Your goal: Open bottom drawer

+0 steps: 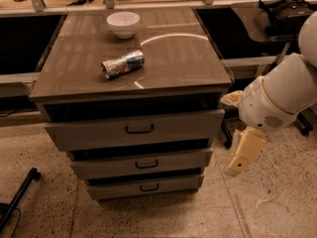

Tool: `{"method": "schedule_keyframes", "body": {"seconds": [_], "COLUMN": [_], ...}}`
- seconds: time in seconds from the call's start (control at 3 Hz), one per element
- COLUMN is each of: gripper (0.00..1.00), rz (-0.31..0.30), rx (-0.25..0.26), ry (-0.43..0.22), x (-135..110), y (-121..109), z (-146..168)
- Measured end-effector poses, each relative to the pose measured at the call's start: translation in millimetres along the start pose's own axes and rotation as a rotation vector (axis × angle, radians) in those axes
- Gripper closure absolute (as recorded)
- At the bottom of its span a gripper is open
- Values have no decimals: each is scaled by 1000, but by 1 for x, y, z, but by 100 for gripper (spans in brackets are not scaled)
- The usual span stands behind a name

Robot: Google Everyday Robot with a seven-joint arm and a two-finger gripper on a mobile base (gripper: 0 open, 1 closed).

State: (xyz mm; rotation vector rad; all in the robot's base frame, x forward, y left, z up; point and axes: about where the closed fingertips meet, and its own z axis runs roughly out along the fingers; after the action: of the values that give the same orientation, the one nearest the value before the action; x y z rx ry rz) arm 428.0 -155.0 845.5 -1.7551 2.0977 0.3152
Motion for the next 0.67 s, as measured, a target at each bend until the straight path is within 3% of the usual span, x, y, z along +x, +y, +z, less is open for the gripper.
{"method": "schedule_keyframes", "body": {"seconds": [0.33,0.67], "gripper": [0,0], "rz": [0,13], "rx": [-2,-42], "ry": [0,-45], "x": [0,25], "y": [0,-1], "z": [1,58]}}
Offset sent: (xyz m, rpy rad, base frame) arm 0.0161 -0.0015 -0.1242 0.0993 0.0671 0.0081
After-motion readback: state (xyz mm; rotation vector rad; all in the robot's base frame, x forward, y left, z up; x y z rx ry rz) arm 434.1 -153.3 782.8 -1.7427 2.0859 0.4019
